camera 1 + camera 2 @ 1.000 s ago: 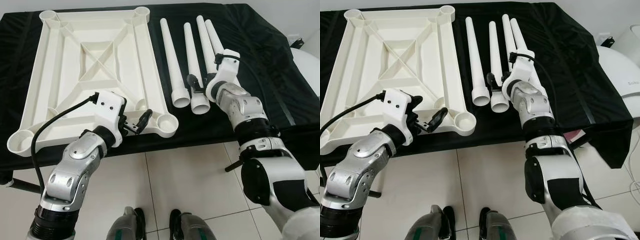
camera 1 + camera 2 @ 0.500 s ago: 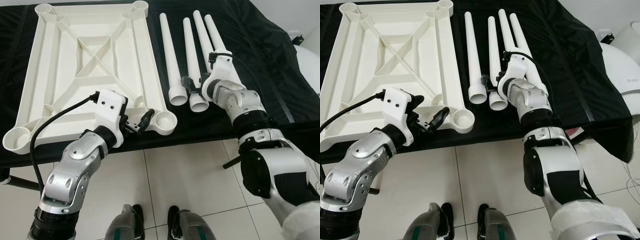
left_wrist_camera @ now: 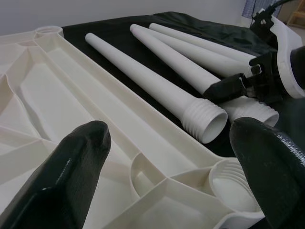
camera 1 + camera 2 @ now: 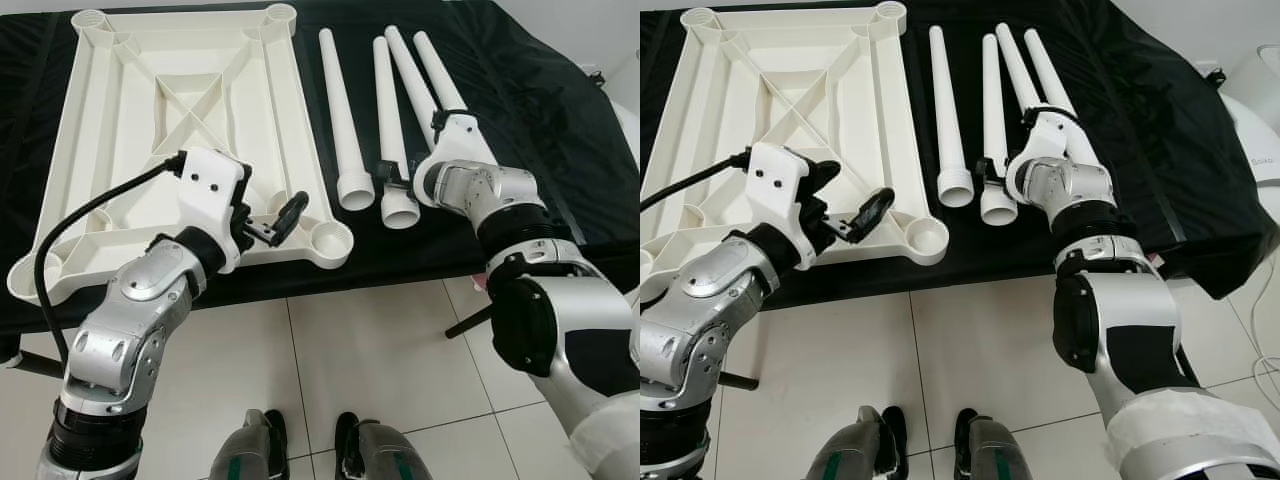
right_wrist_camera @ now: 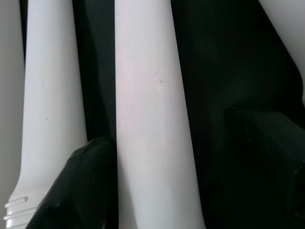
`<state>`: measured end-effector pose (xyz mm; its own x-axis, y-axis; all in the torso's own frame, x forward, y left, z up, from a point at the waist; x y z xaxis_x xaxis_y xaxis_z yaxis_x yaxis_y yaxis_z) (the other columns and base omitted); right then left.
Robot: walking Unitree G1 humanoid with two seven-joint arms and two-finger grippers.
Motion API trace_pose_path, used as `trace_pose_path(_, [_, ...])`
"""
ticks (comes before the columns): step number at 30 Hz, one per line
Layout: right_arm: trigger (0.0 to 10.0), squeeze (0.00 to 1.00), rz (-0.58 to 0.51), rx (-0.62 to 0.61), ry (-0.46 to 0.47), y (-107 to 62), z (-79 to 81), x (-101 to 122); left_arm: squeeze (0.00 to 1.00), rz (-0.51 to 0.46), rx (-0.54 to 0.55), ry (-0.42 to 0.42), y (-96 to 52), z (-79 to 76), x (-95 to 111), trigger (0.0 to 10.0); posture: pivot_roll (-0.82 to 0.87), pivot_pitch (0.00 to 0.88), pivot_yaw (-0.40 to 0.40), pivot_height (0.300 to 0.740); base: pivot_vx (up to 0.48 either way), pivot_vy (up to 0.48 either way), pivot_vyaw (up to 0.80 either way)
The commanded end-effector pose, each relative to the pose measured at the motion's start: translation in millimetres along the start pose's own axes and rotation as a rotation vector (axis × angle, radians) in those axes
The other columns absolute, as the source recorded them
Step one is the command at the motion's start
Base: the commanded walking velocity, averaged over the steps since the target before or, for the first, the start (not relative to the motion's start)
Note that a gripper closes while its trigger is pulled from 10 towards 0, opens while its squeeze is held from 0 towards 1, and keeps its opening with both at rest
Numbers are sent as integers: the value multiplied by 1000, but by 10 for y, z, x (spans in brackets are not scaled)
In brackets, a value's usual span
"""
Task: Building children table
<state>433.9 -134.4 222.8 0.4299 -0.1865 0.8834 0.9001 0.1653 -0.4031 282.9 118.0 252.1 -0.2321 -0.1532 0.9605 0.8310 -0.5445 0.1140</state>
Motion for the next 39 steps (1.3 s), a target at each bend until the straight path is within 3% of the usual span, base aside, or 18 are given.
trace_pose_path(1, [10000,0,153,-40,18,66,-101,-389,0,-9,-33,2,-17,-34,35,10000,-9,227,-58,740,0,0,0])
trace_pose_path(5, [10000,0,180,-46,16,70,-103,-440,0,-8,-39,6,-21,-48,50,10000,-9,227,-59,740,0,0,0])
trace_pose_path(6, [10000,0,192,-49,11,76,-99,-473,0,33,-95,5,-47,-154,-26,10000,-7,230,-60,740,0,0,0])
trace_pose_path(10, [10000,0,198,-48,13,77,-97,-486,0,53,-132,2,-65,-226,-67,10000,-6,231,-59,740,0,0,0])
trace_pose_path(11, [10000,0,197,-54,12,80,-102,-490,0,72,-182,-3,-84,-326,-104,10000,-7,232,-58,740,0,0,0])
trace_pose_path(16, [10000,0,195,-59,18,81,-107,-489,0,75,-198,-8,-79,-356,-101,10000,-9,232,-56,740,0,0,0])
trace_pose_path(17, [9294,0,200,-66,33,80,-121,-498,0,73,-198,-11,-68,-353,-90,10000,-13,237,-53,740,0,0,0])
trace_pose_path(18, [9294,0,200,-66,33,80,-121,-498,0,73,-198,-11,-68,-353,-90,10000,-13,237,-53,740,0,0,0])
trace_pose_path(19, [0,0,201,-69,38,80,-129,-504,0,73,-197,-11,-66,-350,-86,10000,-13,237,-53,740,0,0,0])
trace_pose_path(30, [0,0,208,-99,86,61,-210,-499,0,78,-198,-5,-64,-327,-70,10000,-20,239,-46,740,0,0,0])
trace_pose_path(39, [0,0,205,-78,60,65,-179,-496,0,82,-195,-14,-61,-320,-76,10000,-26,248,-47,740,0,0,0])
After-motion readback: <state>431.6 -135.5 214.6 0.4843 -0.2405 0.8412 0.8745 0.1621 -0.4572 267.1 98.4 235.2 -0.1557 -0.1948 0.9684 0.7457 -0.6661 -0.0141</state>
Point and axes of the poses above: a point about 5 cm out from each wrist's last joint towards the gripper, its own y axis pointing out of the wrist towards the gripper, its own x axis along the axis of the wrist's last joint, z = x × y, the point moved 2 cm from there along y, pointing out of the wrist towards the gripper, and after that the axes turned 4 degrees about y, right-handed, at the moved point
